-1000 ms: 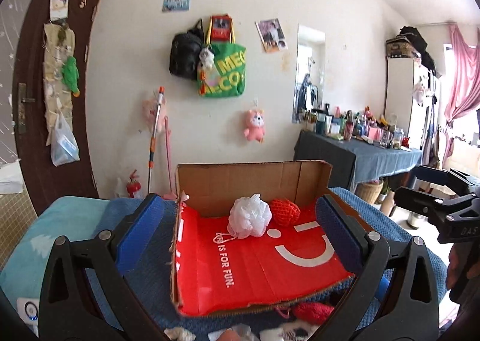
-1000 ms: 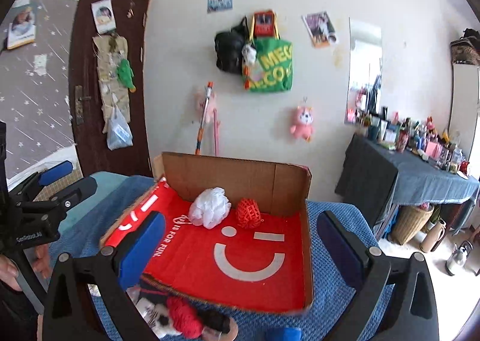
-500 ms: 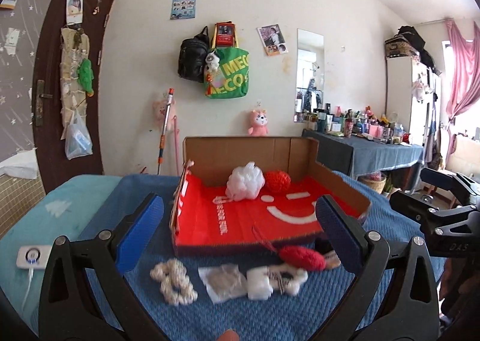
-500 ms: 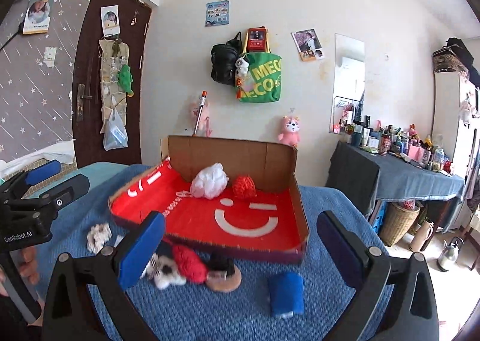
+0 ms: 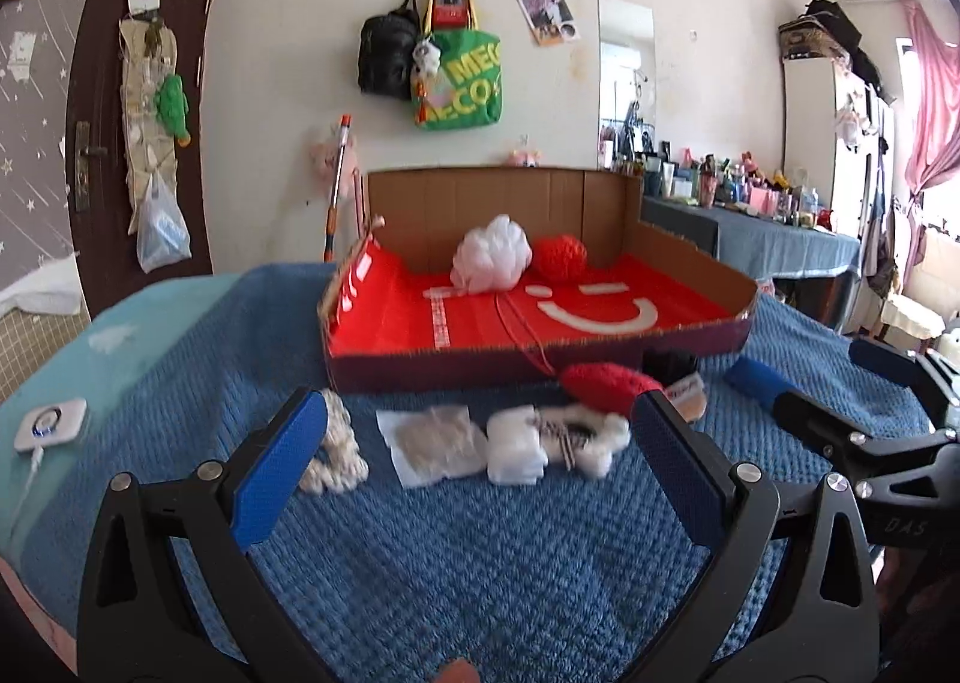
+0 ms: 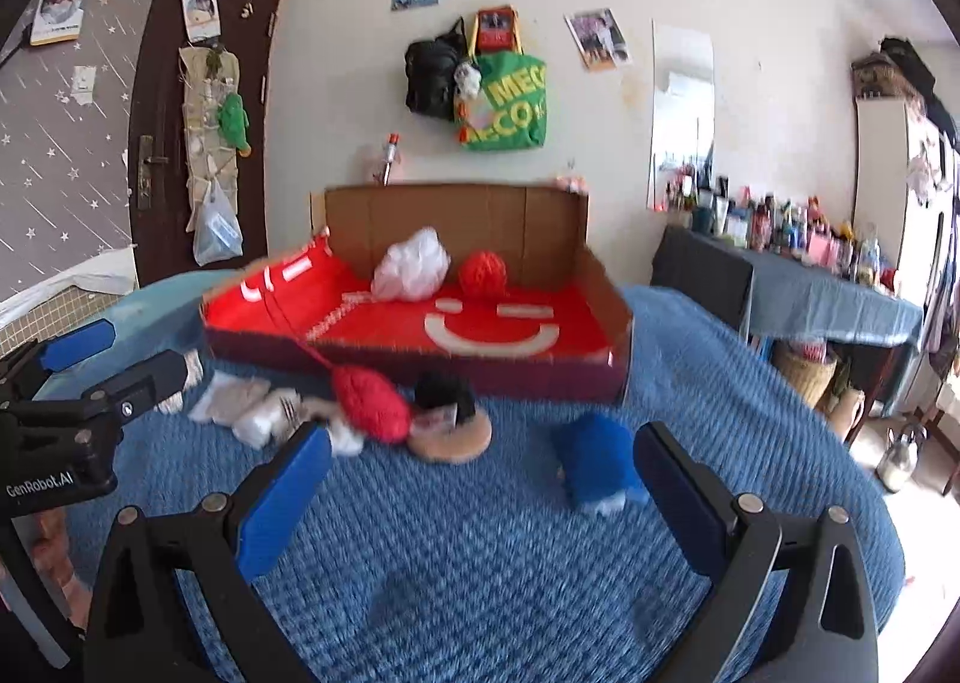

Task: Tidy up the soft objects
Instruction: 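Open both tools to release the puff and net, then withdraw from the box, then grasp the cream crocheted scrunchie with the left tool while the right tool grasps the blue cloth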

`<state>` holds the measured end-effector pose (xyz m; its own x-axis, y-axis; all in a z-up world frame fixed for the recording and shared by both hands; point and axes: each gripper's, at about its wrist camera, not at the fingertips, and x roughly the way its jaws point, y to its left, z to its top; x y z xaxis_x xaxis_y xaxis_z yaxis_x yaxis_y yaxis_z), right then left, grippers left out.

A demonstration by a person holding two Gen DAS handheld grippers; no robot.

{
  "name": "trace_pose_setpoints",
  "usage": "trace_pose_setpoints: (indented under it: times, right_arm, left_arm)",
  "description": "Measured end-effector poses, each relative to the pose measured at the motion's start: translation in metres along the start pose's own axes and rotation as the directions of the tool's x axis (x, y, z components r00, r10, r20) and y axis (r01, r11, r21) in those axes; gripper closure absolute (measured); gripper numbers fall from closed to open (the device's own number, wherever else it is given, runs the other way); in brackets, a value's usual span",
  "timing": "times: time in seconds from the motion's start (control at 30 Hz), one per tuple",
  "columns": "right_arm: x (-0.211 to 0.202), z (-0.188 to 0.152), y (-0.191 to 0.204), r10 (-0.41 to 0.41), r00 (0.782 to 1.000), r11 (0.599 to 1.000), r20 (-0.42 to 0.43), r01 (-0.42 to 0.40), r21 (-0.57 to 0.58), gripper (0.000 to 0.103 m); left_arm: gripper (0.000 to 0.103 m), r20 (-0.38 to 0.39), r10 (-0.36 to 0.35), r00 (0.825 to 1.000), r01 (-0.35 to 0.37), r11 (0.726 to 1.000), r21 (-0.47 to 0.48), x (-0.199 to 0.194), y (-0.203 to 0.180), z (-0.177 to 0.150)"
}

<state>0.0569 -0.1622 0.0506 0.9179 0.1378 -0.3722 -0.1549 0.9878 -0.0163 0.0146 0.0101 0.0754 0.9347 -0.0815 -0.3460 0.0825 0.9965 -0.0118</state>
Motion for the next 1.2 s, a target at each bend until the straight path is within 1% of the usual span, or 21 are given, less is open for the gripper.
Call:
trace_pose_setpoints:
  times: [0.1, 0.2, 0.3, 0.43, 0.57, 0.87, 1.0, 1.13, 1.2]
  right_arm:
    - [0.007, -0.012, -0.004, 0.006, 1.0, 0.999, -0.03, -0.005, 0.036, 0.0]
    - [0.014, -0.022, -0.004, -0.002, 0.997, 0.999, -0.071, 0.004, 0.034, 0.0]
    - [0.018, -0.029, -0.004, 0.002, 0.996, 0.999, -0.088, 0.001, 0.043, 0.0]
    - [0.025, -0.035, -0.007, 0.013, 0.992, 0.998, -0.126, -0.005, 0.063, 0.0]
    - [0.029, -0.036, -0.01, 0.008, 0.99, 0.997, -0.143, 0.002, 0.074, 0.0]
    - [0.036, -0.025, -0.022, 0.007, 0.987, 0.995, -0.163, 0.01, 0.103, 0.0]
    - [0.041, -0.016, -0.03, 0.003, 0.985, 0.993, -0.172, 0.017, 0.116, 0.0]
    - [0.048, -0.003, -0.037, -0.019, 0.982, 0.994, -0.189, 0.038, 0.099, 0.0]
    - [0.052, 0.003, -0.042, -0.023, 0.979, 0.995, -0.202, 0.043, 0.095, 0.0]
  left_arm:
    - [0.0, -0.026, 0.004, 1.0, -0.004, 1.0, -0.003, 0.005, -0.001, -0.008]
    - [0.0, -0.054, 0.006, 0.999, -0.006, 1.0, -0.007, 0.01, -0.001, -0.016]
    - [0.0, -0.09, 0.0, 0.996, -0.002, 1.0, -0.027, 0.015, 0.001, -0.023]
    - [0.0, -0.129, -0.004, 0.992, -0.001, 0.999, -0.039, 0.021, 0.003, -0.03]
    - [0.0, -0.144, -0.003, 0.99, -0.003, 0.999, -0.037, 0.023, 0.003, -0.032]
    - [0.0, -0.169, 0.006, 0.986, -0.016, 0.998, -0.054, 0.027, 0.015, -0.025]
    - [0.0, -0.173, 0.027, 0.985, -0.036, 0.998, -0.053, 0.031, 0.024, -0.014]
    - [0.0, -0.157, 0.042, 0.987, -0.051, 0.997, -0.055, 0.034, 0.033, 0.0]
    - [0.0, -0.161, 0.051, 0.986, -0.06, 0.997, -0.049, 0.038, 0.039, 0.006]
